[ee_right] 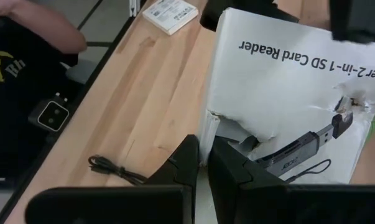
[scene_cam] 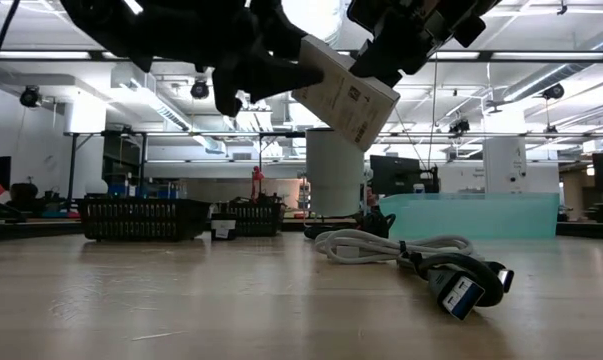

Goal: Pick and place items into bin
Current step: Put the right white box into the top black bin

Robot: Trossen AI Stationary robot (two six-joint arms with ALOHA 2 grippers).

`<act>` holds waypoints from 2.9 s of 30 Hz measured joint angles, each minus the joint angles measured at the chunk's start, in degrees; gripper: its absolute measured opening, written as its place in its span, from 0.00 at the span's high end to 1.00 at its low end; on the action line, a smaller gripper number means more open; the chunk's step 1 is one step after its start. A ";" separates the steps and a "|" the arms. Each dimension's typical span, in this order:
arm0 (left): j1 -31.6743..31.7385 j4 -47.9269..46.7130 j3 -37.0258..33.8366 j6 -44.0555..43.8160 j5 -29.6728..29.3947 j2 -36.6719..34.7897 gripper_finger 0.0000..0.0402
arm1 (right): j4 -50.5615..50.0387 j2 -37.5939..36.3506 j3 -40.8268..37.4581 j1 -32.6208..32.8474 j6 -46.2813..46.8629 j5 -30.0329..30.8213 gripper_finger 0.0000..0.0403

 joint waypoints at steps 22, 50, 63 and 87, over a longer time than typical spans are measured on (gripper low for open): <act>-0.02 -7.46 0.49 1.03 0.28 -0.90 0.93 | 0.43 -0.07 0.24 0.02 -1.37 0.71 0.91; 0.00 -32.56 -2.96 -16.21 -37.34 -19.98 0.92 | 0.02 -0.25 9.51 -0.09 -1.17 19.94 0.51; 4.04 -27.96 -2.93 -23.23 -55.46 -6.39 0.92 | -2.25 -0.26 9.53 -0.09 -0.97 19.65 0.51; 10.39 -30.73 5.78 -25.11 -51.15 7.10 0.92 | -6.06 -0.26 9.35 -0.12 -1.04 19.61 0.51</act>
